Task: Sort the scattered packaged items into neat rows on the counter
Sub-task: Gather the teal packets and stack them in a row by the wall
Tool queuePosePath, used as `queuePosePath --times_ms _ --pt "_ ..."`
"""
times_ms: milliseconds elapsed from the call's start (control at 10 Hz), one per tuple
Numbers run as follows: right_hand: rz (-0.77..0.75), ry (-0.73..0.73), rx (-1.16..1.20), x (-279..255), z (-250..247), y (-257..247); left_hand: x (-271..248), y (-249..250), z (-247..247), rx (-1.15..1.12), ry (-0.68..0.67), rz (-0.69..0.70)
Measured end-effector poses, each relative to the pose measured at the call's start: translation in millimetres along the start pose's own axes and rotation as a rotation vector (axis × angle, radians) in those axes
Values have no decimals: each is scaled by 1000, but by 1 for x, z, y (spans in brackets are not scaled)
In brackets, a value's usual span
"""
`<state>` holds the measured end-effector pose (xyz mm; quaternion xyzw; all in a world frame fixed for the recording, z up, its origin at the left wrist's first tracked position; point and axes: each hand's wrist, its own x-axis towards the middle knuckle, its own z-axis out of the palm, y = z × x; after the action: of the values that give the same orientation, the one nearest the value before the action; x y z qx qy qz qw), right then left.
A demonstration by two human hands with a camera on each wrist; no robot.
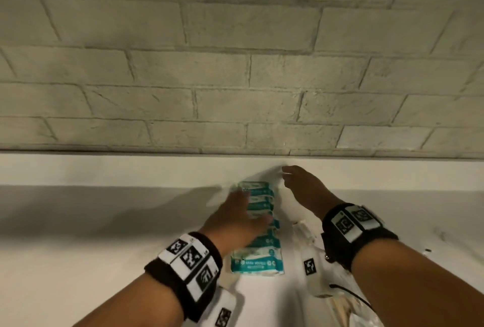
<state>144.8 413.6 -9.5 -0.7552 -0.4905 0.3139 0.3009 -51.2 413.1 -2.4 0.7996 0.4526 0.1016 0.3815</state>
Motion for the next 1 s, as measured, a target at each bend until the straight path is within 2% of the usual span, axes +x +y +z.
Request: queuePosePath --times_ms 100,200,300,400,600,700,800,900,1000 --pt "136 17 309 -3 4 8 22 -9 -2 -257 93 -184" --pt "201 -85 498 -10 14 6 32 -17 5 -720 31 -276" --pt "262 -132 606 -13 25 2 38 -19 14 -864 28 -304" --pt "262 -152 561 -14 34 -4 39 -18 19 -805 -3 -311" --pt "295 -63 551 -20 32 0 28 -13 13 -857 42 -340" --pt "344 -52 572 -27 29 10 11 -17 10 -812 123 -343" --pt "410 -65 649 -39 31 18 -4 -31 16 -912 162 -354" --pt "405 -113 686 -58 33 18 -19 -38 24 -994 150 -300" --pt "326 -156 700 -75 32 18 -28 -31 32 -1075 51 -248"
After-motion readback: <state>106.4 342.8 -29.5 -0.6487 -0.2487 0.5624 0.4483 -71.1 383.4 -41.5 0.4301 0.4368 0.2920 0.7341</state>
